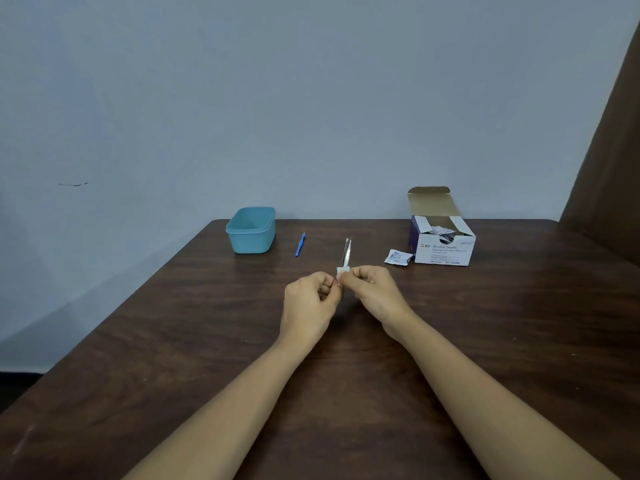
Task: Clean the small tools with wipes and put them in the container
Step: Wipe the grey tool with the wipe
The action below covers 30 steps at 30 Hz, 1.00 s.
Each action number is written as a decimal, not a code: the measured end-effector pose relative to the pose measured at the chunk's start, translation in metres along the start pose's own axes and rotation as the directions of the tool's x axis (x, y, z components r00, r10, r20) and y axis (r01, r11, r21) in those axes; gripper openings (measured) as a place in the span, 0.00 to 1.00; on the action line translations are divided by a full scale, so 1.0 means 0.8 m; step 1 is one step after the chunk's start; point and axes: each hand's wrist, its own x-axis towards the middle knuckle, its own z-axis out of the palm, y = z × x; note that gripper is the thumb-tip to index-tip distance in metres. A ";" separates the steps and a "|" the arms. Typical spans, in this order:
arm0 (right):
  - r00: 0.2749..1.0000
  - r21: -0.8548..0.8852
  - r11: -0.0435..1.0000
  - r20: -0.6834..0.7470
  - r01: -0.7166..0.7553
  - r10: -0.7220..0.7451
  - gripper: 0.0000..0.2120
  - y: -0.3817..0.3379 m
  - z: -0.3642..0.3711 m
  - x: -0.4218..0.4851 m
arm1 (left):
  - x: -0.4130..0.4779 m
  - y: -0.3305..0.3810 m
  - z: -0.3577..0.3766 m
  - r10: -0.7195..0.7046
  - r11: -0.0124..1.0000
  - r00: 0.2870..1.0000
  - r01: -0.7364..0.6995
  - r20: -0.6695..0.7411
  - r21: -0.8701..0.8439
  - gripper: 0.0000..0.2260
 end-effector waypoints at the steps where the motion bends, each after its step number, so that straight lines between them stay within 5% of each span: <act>1: 1.000 0.002 1.000 -0.005 -0.002 0.002 0.11 0.001 0.000 0.000 | 0.000 0.000 0.000 0.001 1.000 1.000 -0.001 0.006 0.003 0.06; 10: 0.986 0.087 0.996 -0.168 0.016 -0.002 0.15 0.011 0.004 0.004 | 0.000 0.003 0.002 0.005 1.000 0.996 -0.003 0.089 -0.020 0.05; 17: 0.964 0.348 0.937 -0.236 -0.032 0.120 0.11 0.010 -0.006 0.011 | -0.002 0.002 0.004 0.036 0.999 0.994 -0.038 0.102 0.019 0.04; 25: 0.999 -0.060 0.998 -0.044 0.030 -0.032 0.14 0.020 0.002 0.010 | 0.000 -0.002 0.001 0.022 1.000 0.997 -0.023 0.072 0.009 0.05; 30: 1.000 -0.059 0.998 0.000 0.026 -0.026 0.14 0.017 -0.001 0.008 | 0.000 -0.003 0.002 0.027 1.000 0.998 -0.028 0.055 0.010 0.05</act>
